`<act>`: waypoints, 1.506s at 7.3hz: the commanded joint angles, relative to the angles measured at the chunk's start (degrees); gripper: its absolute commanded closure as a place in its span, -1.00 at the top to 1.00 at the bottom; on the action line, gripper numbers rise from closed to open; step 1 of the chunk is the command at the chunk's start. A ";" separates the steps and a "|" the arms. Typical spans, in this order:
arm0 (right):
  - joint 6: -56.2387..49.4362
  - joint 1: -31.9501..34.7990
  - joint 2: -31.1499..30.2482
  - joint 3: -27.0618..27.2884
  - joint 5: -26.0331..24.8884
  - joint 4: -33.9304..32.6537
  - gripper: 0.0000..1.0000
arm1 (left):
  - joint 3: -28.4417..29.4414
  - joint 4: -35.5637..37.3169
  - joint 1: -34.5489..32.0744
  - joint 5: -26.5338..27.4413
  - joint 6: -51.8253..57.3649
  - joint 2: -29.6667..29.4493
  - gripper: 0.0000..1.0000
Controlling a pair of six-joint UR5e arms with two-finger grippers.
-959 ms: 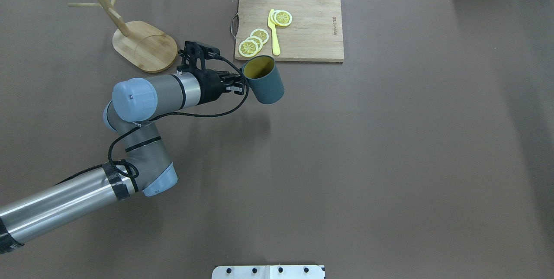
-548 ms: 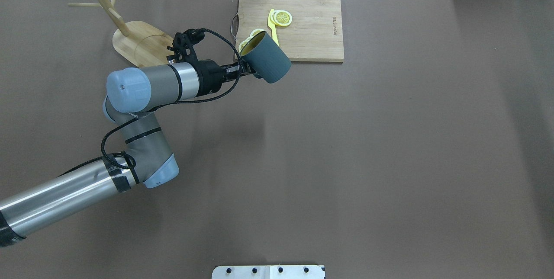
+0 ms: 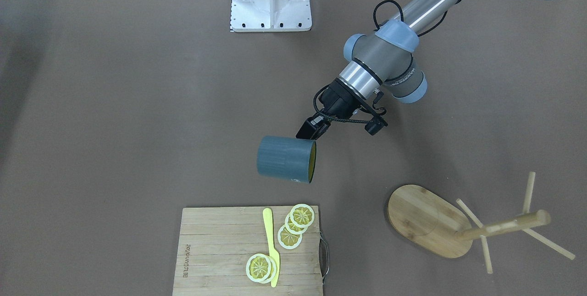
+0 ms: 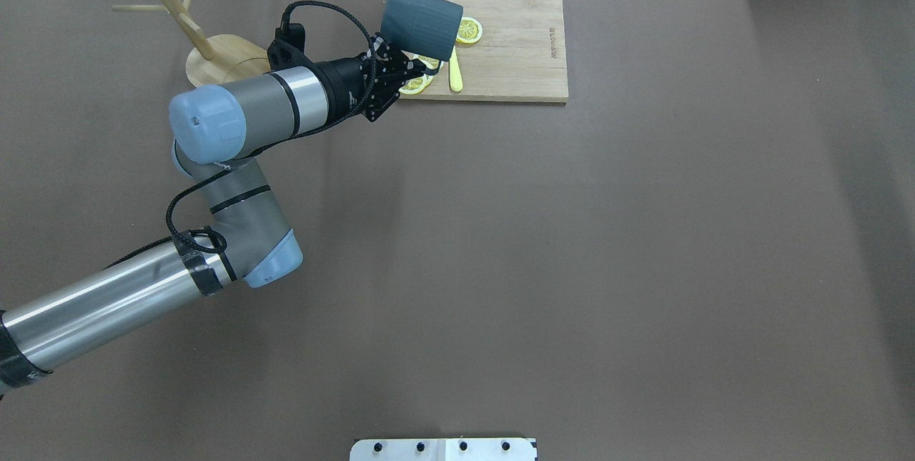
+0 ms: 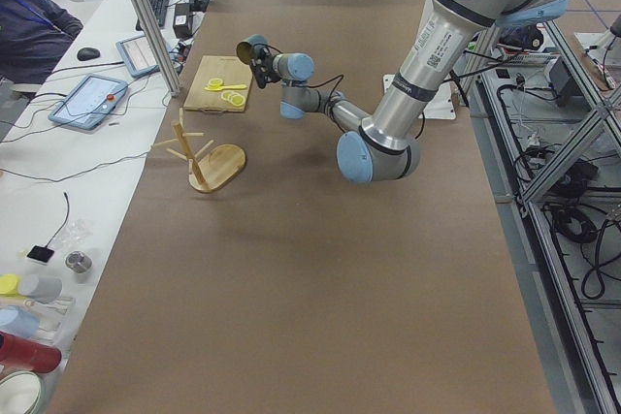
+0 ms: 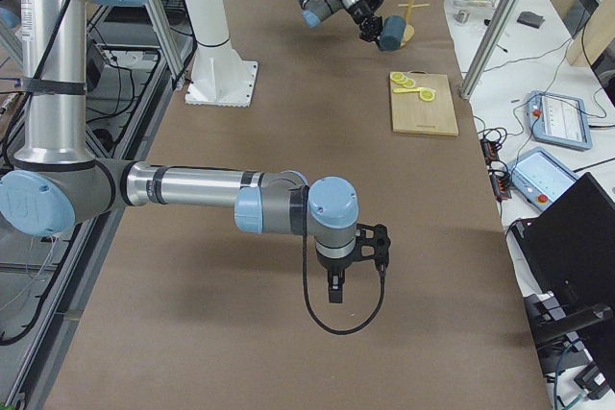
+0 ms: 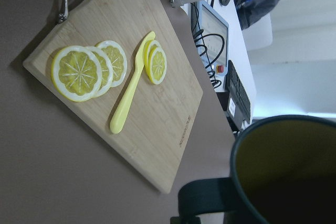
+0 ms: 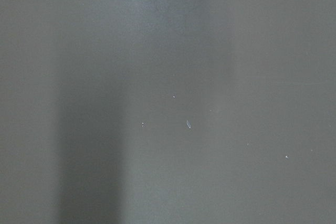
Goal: Hang cup on storage rack
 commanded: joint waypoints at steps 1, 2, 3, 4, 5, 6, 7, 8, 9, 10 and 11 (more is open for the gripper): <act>-0.08 0.00 0.09 0.06 -0.03 0.00 1.00 | 0.00 0.04 -3.14 3.81 -16.72 -0.52 -1.00; -0.08 0.00 0.09 0.06 -0.03 0.00 1.00 | 0.00 -0.04 -5.34 3.82 -23.88 -0.61 -1.00; -0.08 0.00 0.18 0.06 -0.03 0.00 1.00 | 0.52 -0.04 -6.06 5.39 -30.13 -0.53 -1.00; 0.00 0.00 0.18 0.06 -0.03 0.00 1.00 | 1.13 0.04 -6.50 8.27 -36.28 -0.35 -1.00; -0.08 0.00 0.10 0.06 -0.12 0.00 1.00 | 1.57 -0.04 -6.94 8.91 -37.21 -0.18 -1.00; -0.08 0.00 0.09 0.06 -0.12 0.00 1.00 | 1.67 -0.57 -7.90 8.92 -37.48 0.09 -1.00; -0.08 0.00 0.09 0.06 -0.03 0.00 1.00 | 3.06 -0.66 -8.69 8.92 -41.31 0.09 -1.00; -0.08 0.00 0.18 0.06 -0.03 0.00 1.00 | 5.77 -3.10 -9.05 8.92 -42.92 0.09 -1.00; 0.00 0.00 0.18 0.06 0.05 0.00 1.00 | 8.49 -5.82 -10.36 8.66 -45.11 0.18 -1.00; -0.08 0.00 0.27 0.06 0.14 0.00 1.00 | 10.00 -7.15 -11.76 7.17 -46.09 0.70 -1.00; 0.00 -0.17 0.27 0.06 0.32 0.00 1.00 | 10.02 -7.34 -12.91 6.12 -46.10 0.79 -1.00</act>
